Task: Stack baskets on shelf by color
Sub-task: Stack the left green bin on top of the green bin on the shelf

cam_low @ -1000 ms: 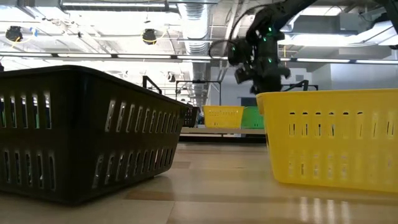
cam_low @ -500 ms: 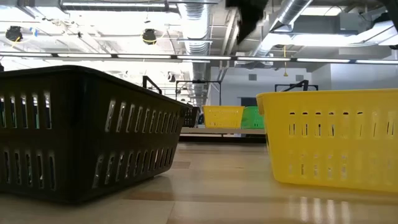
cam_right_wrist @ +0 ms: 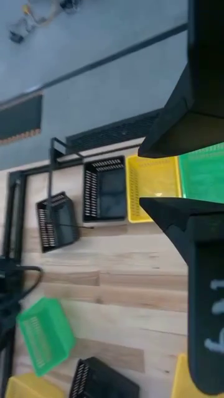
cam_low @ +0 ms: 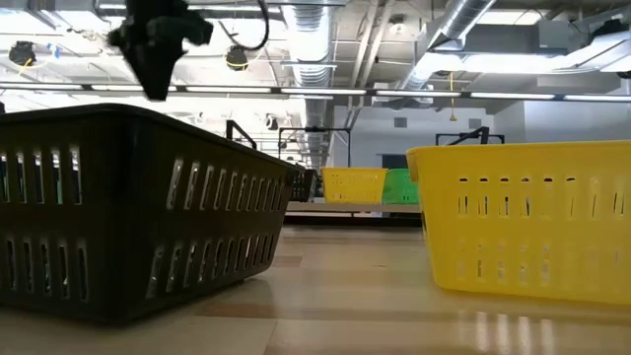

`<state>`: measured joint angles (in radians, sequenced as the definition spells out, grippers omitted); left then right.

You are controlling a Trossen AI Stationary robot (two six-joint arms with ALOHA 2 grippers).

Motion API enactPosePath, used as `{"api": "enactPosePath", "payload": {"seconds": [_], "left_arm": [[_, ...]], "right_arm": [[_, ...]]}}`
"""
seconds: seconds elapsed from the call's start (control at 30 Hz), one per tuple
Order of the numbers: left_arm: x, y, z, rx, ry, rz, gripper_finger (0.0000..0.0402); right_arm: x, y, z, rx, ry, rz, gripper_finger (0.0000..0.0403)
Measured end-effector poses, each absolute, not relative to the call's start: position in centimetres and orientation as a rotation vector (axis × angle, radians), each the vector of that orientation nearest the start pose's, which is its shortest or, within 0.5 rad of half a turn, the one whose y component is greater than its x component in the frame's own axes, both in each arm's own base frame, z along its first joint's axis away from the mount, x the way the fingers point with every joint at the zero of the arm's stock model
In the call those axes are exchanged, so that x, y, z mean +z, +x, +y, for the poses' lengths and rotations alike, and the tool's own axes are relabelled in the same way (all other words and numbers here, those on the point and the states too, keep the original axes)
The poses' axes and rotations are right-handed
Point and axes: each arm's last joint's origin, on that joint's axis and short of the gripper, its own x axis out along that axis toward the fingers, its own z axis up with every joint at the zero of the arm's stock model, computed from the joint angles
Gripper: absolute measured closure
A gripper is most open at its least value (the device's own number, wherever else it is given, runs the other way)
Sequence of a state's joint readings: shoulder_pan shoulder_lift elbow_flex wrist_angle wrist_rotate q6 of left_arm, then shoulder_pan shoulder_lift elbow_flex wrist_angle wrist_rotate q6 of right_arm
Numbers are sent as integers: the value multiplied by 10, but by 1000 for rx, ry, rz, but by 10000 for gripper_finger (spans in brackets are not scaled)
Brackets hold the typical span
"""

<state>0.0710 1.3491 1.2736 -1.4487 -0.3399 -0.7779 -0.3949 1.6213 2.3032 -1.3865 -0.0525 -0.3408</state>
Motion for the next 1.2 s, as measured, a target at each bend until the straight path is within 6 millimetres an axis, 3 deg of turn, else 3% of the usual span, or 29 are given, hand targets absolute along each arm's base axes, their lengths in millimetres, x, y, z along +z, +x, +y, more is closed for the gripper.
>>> {"api": "enactPosePath", "payload": {"seconds": [0.23, 0.37, 0.53, 0.83, 0.97, 1.1, 1.2], "left_arm": [[262, 208, 14, 790, -474, 1144, 269], [245, 201, 12, 752, -365, 1201, 269], [229, 200, 13, 634, -353, 1260, 269], [232, 211, 0, 508, -477, 1160, 269], [230, 203, -19, 461, -581, 1269, 269], [227, 184, -42, 518, -654, 1438, 269], [227, 176, -59, 543, -656, 1473, 269]], "right_arm": [[517, 227, -92, -216, -185, 671, 269], [517, 229, -94, -217, -192, 667, 270], [513, 237, -98, -216, -186, 676, 269], [496, 261, -108, -192, -128, 728, 272], [488, 273, -109, -187, -85, 752, 273], [485, 279, -106, -141, -42, 748, 273], [485, 285, -99, -118, -46, 734, 275]]}}
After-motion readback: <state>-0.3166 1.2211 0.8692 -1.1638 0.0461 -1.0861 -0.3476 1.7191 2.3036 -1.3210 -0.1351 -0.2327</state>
